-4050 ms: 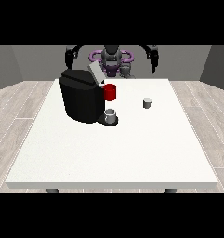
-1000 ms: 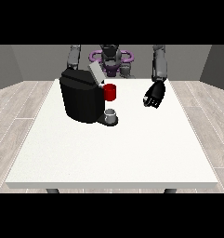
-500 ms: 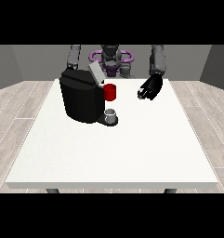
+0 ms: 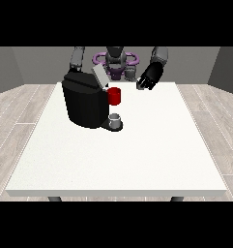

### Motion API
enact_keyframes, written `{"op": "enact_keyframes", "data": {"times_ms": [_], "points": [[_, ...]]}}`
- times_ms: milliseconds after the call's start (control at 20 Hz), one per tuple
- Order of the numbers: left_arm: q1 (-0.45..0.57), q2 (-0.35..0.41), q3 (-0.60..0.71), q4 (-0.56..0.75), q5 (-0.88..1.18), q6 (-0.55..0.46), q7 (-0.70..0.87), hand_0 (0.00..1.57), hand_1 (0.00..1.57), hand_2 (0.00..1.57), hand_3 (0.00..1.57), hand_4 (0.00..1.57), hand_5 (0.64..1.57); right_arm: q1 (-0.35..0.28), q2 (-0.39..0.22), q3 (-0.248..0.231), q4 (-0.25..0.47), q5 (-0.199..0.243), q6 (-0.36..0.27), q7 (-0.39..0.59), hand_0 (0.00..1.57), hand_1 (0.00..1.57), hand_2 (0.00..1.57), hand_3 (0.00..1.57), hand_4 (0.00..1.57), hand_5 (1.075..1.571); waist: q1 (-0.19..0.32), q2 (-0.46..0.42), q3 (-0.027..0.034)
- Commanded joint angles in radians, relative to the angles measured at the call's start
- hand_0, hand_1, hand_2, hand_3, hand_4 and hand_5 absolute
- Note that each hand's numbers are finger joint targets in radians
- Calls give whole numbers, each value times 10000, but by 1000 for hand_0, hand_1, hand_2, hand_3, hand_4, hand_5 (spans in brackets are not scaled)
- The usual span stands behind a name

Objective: Insert the coffee pod into the coffee machine and close the lid

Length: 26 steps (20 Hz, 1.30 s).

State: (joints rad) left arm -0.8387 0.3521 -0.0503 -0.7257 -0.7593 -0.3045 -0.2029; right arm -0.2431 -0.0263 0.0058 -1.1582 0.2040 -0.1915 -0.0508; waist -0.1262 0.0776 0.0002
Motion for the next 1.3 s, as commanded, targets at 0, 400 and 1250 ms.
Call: {"op": "enact_keyframes", "data": {"times_ms": [0, 400, 1250], "points": [[-366, -367, -87, -457, 19, -600, 434, 1424, 1424, 1404, 1341, 557, 1571, -66, -310, -410, 257, -312, 259, -19, 0, 0, 0, 0, 0, 1571, 56, -468, 2], [-1947, 57, 1139, -81, 748, -1498, 1342, 1221, 1221, 1266, 1292, 509, 1571, -368, -305, 7, -630, -359, 779, 326, 0, 0, 0, 0, 0, 1571, -925, -339, -2], [-3937, 1157, 1708, 454, 529, -1372, 1230, 1258, 1258, 1299, 1245, 494, 1571, -2012, -433, -547, -1323, -358, 199, 594, 0, 0, 0, 0, 0, 1571, -1621, 1922, 1]]}}
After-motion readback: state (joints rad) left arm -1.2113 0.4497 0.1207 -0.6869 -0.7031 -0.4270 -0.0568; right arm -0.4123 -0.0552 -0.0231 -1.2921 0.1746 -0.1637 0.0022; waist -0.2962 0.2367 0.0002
